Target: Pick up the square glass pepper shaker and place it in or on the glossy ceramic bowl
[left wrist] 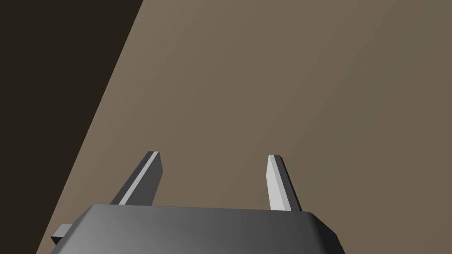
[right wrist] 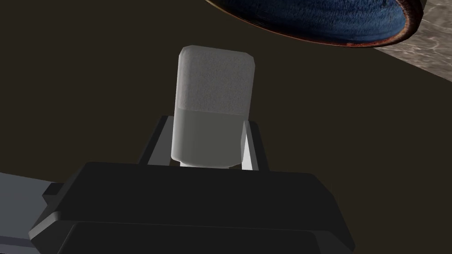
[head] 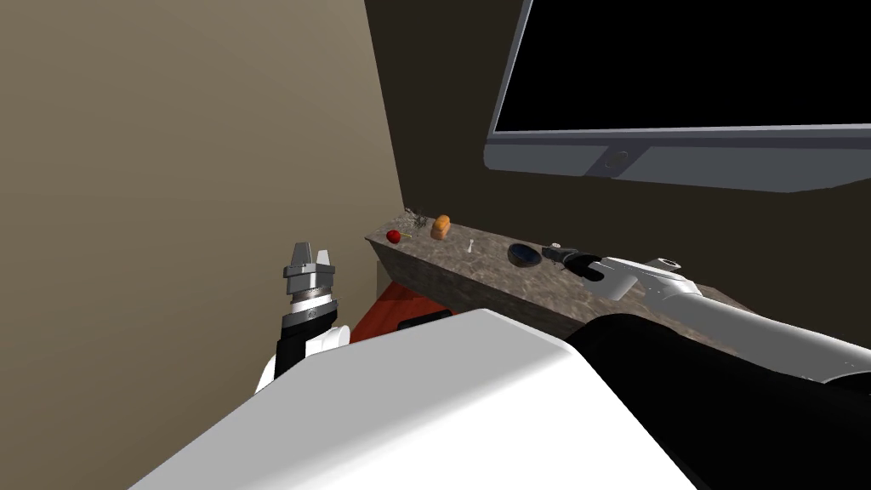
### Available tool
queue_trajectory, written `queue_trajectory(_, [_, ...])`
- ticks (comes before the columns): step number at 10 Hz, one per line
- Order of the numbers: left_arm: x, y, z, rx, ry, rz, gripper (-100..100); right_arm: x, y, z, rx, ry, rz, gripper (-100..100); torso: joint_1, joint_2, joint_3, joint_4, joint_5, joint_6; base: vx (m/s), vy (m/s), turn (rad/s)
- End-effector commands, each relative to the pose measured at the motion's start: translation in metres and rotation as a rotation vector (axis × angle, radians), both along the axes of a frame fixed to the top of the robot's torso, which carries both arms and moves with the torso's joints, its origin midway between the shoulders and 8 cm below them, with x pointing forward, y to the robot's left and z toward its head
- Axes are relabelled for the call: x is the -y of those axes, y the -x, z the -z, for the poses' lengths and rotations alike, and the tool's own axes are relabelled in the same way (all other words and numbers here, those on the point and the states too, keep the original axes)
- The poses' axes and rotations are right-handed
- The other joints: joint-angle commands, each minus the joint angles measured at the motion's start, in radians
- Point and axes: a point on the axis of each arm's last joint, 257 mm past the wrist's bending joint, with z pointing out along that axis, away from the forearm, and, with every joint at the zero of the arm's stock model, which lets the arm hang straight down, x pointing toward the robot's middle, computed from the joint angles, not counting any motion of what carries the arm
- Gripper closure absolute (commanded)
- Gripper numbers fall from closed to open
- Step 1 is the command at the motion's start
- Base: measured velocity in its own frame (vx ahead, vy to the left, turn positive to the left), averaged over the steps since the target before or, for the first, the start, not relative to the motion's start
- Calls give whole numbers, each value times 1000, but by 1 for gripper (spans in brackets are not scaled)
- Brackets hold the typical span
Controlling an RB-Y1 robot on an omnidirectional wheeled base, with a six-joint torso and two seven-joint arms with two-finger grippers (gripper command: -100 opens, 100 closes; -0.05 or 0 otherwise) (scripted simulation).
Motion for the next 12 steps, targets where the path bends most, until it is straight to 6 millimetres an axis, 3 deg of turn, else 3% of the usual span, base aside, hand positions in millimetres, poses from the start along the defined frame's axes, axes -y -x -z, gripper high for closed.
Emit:
queue_trajectory(1, [0, 0, 0, 0, 0, 0, 0, -8, -9, -4, -1, -12, -9, 100, 0, 0, 0, 0, 0, 0, 25, -38, 45])
queue_trajectory(4, [0, 0, 0, 0, 0, 0, 0, -26, -27, -8, -6, -36, -28, 100, 0, 1, 1, 0, 0, 0, 14, -50, 57])
queue_trajectory(5, [0, 0, 0, 0, 0, 0, 0, -23, -23, -6, -5, -30, -26, 100, -1, 1, 1, 0, 0, 0, 8, -25, 29])
queue_trajectory(6, [0, 0, 0, 0, 0, 0, 0, -24, -24, -7, -3, -32, -27, -100, 0, 2, 1, 0, -1, 2, 0, 0, 0])
queue_trajectory(10, [0, 0, 0, 0, 0, 0, 0, -24, -24, -7, -3, -32, -27, -100, 2, 4, 2, 1, 0, 2, 0, 0, 0])
queue_trajectory(11, [0, 0, 0, 0, 0, 0, 0, -24, -24, -7, -3, -32, -27, 0, 2, 4, 2, 1, 0, 2, 0, 0, 0])
queue_trajectory(12, [0, 0, 0, 0, 0, 0, 0, -31, -37, -22, 2, -27, -45, -100, 2, 4, 2, 1, 0, 2, 2, -14, -158])
